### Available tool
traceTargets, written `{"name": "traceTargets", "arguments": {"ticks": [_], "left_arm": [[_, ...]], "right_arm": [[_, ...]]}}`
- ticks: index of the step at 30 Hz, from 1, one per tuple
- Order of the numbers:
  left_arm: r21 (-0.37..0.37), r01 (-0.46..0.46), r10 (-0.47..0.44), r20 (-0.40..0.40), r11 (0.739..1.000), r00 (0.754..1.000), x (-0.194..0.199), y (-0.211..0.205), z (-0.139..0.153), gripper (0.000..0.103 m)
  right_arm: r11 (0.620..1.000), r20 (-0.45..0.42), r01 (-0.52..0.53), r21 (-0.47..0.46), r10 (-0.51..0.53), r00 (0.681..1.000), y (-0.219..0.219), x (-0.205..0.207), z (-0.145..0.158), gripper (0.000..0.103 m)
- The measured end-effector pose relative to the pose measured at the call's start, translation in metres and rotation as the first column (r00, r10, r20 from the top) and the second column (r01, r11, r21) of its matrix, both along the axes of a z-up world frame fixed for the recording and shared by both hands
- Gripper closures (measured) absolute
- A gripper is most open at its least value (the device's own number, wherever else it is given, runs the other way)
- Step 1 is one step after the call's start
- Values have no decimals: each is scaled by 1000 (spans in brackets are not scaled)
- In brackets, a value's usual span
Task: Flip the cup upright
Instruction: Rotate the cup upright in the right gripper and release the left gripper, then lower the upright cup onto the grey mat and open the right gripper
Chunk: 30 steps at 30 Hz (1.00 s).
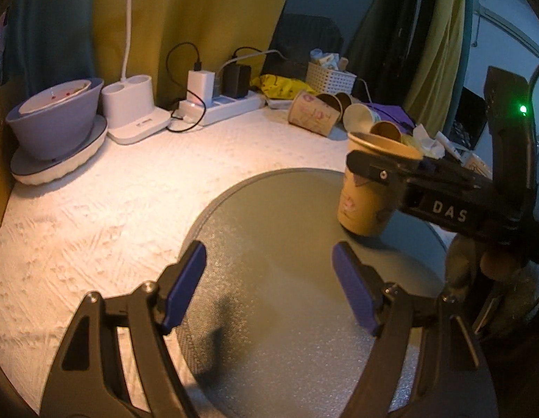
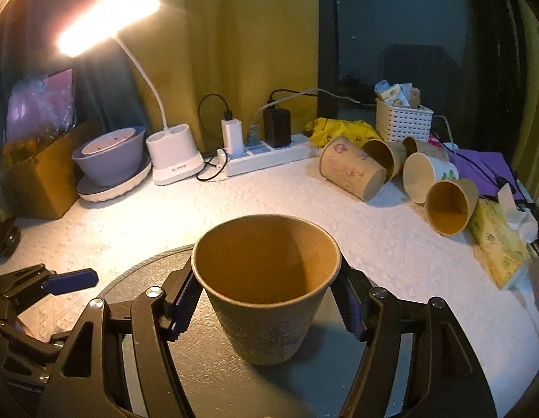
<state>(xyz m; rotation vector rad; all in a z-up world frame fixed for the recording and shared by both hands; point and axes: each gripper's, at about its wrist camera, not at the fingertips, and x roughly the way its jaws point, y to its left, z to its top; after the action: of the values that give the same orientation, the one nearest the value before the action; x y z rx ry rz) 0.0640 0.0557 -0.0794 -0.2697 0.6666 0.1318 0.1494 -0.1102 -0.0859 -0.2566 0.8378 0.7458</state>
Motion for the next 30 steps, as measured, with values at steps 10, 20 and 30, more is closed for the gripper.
{"name": "traceTargets", "arguments": {"ticks": [10, 20, 30], "left_arm": [[60, 13, -14, 31, 998, 999, -4, -11, 6, 27], [102, 32, -38, 59, 994, 998, -7, -21, 10, 27], [129, 57, -68, 80, 990, 994, -11, -30, 13, 26]], "right_arm": [[999, 9, 39, -39, -38, 999, -11, -1, 0, 31], [997, -5, 43, -65, -43, 999, -20, -11, 2, 26], [997, -27, 48, -66, -49, 998, -30, -21, 9, 26]]}}
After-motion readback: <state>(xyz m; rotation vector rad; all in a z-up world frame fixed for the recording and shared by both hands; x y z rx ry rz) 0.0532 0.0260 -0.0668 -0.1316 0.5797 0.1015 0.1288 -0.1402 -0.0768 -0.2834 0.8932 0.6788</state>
